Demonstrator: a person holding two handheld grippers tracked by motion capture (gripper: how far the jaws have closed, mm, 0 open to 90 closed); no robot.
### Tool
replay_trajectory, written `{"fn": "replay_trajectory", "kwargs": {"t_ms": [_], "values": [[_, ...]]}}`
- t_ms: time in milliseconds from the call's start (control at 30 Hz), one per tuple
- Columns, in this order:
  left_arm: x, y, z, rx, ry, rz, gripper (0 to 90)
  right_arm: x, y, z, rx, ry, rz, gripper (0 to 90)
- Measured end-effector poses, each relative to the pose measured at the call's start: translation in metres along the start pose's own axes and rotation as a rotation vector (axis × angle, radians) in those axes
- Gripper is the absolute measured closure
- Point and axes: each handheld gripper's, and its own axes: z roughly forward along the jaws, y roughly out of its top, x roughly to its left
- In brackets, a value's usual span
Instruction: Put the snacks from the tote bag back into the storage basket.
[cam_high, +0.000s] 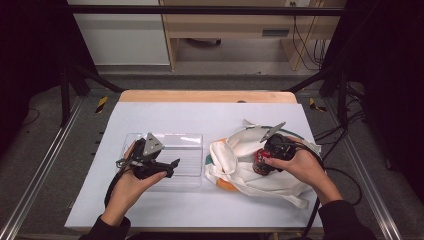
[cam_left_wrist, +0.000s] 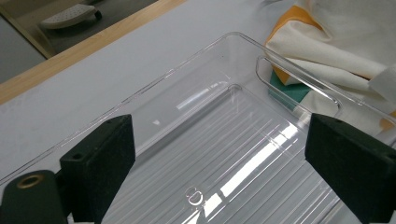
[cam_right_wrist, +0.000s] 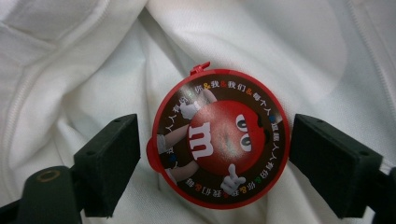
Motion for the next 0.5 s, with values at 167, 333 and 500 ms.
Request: {"fn": "replay_trajectory", "kwargs": {"t_ms": [167, 333, 500], "values": [[0.002, -0.001, -0.001, 0.001, 0.002, -0.005, 8.5, -0.002, 0.000, 0.005, 0.014, 0.005, -0.011, 21.6], [0.004, -0.001, -0.002, -0.010, 0.005, -0.017, 9.1, -0.001, 0.002, 0.008, 0.028, 0.002, -0.019, 22.4], [0.006, -0.002, -0.002, -0.009, 0.007, -0.023, 9.2, -0.001, 0.003, 0.012, 0.042, 0.001, -0.021, 22.7]]}}
